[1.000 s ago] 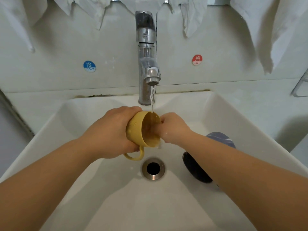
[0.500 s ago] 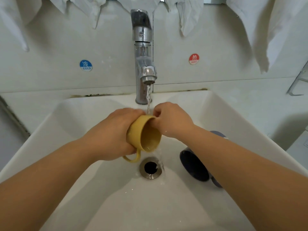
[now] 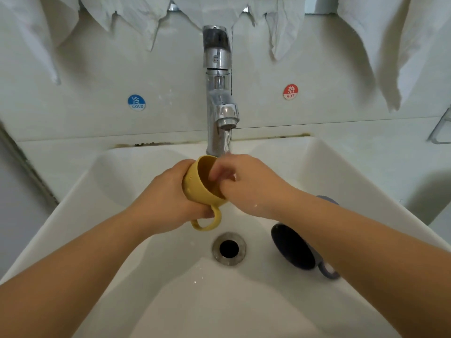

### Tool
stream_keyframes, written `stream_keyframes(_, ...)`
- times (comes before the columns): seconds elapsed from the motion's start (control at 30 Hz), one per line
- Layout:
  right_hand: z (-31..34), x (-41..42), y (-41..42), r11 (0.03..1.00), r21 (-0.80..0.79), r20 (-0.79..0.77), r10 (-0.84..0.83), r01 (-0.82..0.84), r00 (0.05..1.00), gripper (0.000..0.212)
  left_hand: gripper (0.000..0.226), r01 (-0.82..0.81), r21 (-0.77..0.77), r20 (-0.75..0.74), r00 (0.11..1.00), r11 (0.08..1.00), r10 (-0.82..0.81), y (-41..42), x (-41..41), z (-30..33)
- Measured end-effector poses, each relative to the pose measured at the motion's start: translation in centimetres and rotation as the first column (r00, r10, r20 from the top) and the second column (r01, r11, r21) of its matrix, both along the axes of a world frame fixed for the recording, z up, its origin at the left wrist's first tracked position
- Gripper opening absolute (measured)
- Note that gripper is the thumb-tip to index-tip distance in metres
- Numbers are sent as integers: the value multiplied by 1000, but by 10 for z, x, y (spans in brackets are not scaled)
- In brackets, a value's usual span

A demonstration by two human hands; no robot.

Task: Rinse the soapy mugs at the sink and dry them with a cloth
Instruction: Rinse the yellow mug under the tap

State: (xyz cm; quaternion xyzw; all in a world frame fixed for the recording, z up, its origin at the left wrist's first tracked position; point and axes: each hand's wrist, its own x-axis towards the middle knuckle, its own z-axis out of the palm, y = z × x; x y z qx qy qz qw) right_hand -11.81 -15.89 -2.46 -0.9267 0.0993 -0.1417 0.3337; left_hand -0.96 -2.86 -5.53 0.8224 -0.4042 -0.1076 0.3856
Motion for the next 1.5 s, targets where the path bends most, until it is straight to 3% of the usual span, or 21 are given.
stream_keyframes(0.17,-6,4,7,950,209,-219,276,-232,936,18,77,24,-1,-32,999,1000,-24,-2,-5,-4)
stream_keyframes(0.27,-19,3,0,941,158,-330,335,-298,882,24,80,72,7,29,997,997,-72,-3,-10,-3)
stream_keyframes(0.37,-32,4,-5,913,-155,-443,276,-376,853,24,80,95,28,86,992,995,-97,-4,-8,-1)
stream_keyframes(0.47,-41,3,-7,763,-541,-395,140,-353,908,30,78,122,67,107,986,990,-129,-5,-7,3)
stream_keyframes(0.57,-43,4,-7,710,-608,-386,127,-355,914,31,79,140,94,102,984,986,-149,-3,-5,4)
stream_keyframes(0.67,-36,1,-1,836,-425,-464,128,-347,876,24,76,130,121,132,980,984,-146,-3,-5,3)
stream_keyframes(0.73,-29,0,5,944,-169,-516,160,-283,841,9,76,113,136,163,977,984,-135,-4,-6,1)
stream_keyframes(0.83,-23,4,9,964,226,-478,234,-138,847,25,76,72,128,213,972,989,-98,-5,-6,-2)
stream_keyframes(0.93,-25,8,7,861,508,-350,240,-32,905,18,75,55,156,254,962,986,-94,-8,-8,-8)
stream_keyframes(1.03,-20,7,2,563,826,-211,265,26,941,20,59,83,154,243,963,985,-119,-14,-13,-12)
stream_keyframes(1.1,-16,5,0,451,893,-142,275,3,951,19,52,86,133,227,967,987,-115,-16,-14,-12)
stream_keyframes(1.17,-15,7,1,514,856,-134,305,-44,943,8,55,85,113,239,965,990,-110,-16,-13,-11)
stream_keyframes(1.33,-19,10,3,841,498,-321,406,-212,855,24,93,113,222,351,917,968,-188,-12,-13,-1)
stream_keyframes(1.43,-20,8,7,946,171,-478,324,-275,817,31,84,134,199,306,933,971,-191,-9,-9,3)
stream_keyframes(1.5,-21,5,9,934,-124,-543,219,-335,811,21,81,150,172,271,943,974,-193,-6,-6,4)
